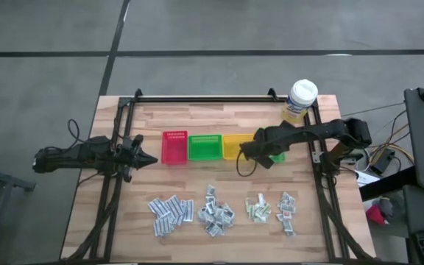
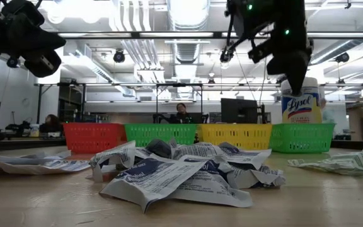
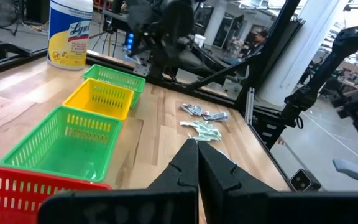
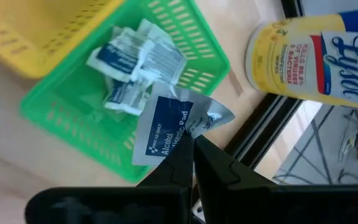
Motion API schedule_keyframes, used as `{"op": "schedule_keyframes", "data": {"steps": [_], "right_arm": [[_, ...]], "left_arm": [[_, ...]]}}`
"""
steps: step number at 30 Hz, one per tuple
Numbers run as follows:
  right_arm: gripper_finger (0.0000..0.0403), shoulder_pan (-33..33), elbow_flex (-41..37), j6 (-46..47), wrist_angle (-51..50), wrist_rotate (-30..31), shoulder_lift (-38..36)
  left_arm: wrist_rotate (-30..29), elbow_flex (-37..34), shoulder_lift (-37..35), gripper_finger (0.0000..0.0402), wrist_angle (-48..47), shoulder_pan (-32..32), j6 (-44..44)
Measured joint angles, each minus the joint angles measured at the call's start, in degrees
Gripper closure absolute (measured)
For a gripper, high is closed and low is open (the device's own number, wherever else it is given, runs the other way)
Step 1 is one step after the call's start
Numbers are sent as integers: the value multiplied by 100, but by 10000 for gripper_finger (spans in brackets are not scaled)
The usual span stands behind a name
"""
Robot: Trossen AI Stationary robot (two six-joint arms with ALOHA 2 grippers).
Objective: Pick & Place First Aid Supplies
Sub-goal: Put the blue alcohol pad into the right green bin
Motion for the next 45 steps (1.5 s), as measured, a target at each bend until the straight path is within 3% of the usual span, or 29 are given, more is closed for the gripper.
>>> {"op": "schedule_keyframes", "data": {"steps": [16, 31, 45], "right_arm": [[394, -1245, -232, -950, 1415, -23, 2], [394, -1618, -354, -1265, 1769, -275, 2], [394, -1682, -1136, -1308, 2259, -381, 4]], "left_arm": [[0, 0, 0, 401, -1, 0, -91], [-1, 0, 0, 401, -1, 2, -116], [-1, 0, 0, 401, -1, 0, -174]]}}
